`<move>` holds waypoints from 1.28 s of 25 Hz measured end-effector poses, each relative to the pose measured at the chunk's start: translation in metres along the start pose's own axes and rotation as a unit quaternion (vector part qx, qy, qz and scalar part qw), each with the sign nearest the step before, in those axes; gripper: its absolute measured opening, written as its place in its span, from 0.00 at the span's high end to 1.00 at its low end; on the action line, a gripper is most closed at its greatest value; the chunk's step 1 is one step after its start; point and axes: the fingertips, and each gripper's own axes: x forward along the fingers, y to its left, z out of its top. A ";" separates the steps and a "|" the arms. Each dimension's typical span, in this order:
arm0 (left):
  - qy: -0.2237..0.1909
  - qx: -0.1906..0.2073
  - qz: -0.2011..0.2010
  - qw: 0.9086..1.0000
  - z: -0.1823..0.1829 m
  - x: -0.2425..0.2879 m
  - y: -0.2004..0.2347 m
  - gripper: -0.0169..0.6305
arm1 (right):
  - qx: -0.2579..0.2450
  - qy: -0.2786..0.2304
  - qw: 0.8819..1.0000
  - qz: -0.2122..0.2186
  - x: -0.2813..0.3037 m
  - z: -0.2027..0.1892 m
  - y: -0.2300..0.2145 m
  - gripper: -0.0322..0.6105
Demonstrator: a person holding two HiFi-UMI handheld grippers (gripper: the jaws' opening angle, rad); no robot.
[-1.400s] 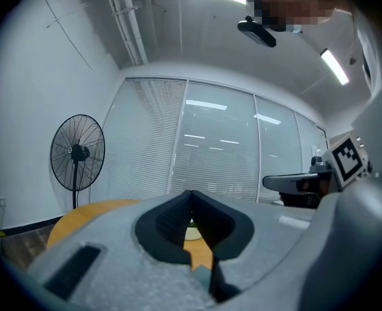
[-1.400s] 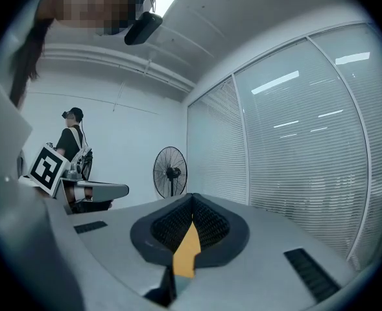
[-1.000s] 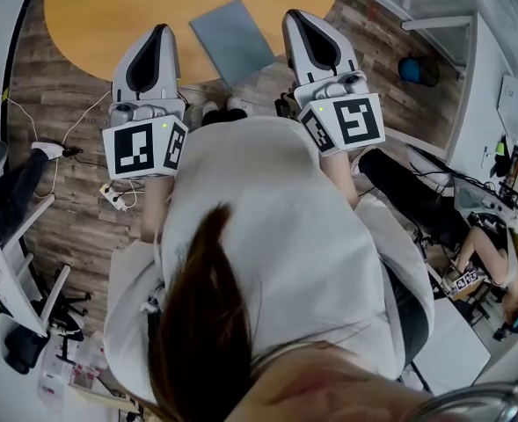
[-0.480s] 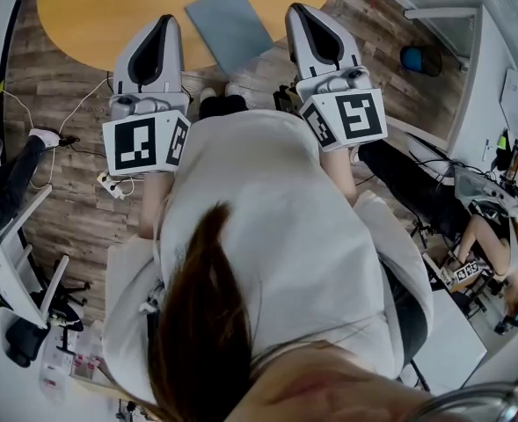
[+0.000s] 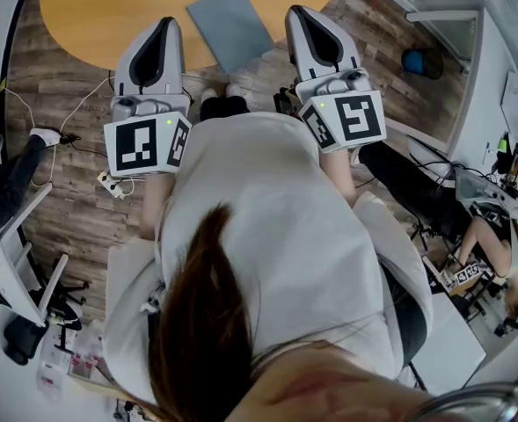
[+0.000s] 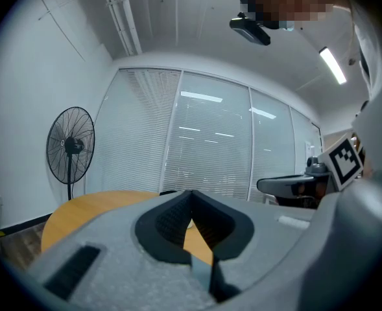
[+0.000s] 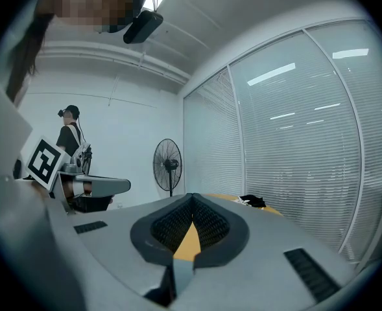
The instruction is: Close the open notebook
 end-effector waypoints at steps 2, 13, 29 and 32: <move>-0.001 0.001 0.000 1.000 0.002 -0.001 -0.003 0.95 | 0.000 -0.001 1.000 0.000 -0.003 0.001 -0.001 0.95; 0.002 -0.001 0.003 1.000 -0.002 0.003 0.003 0.95 | -0.001 -0.001 1.000 -0.001 0.003 0.001 -0.001 0.95; 0.005 -0.002 -0.001 1.000 -0.002 0.008 0.003 0.95 | -0.002 -0.002 1.000 0.001 0.006 0.002 -0.002 0.95; 0.005 -0.001 -0.002 1.000 -0.001 0.009 0.002 0.95 | -0.007 0.001 1.000 0.003 0.006 0.002 -0.002 0.95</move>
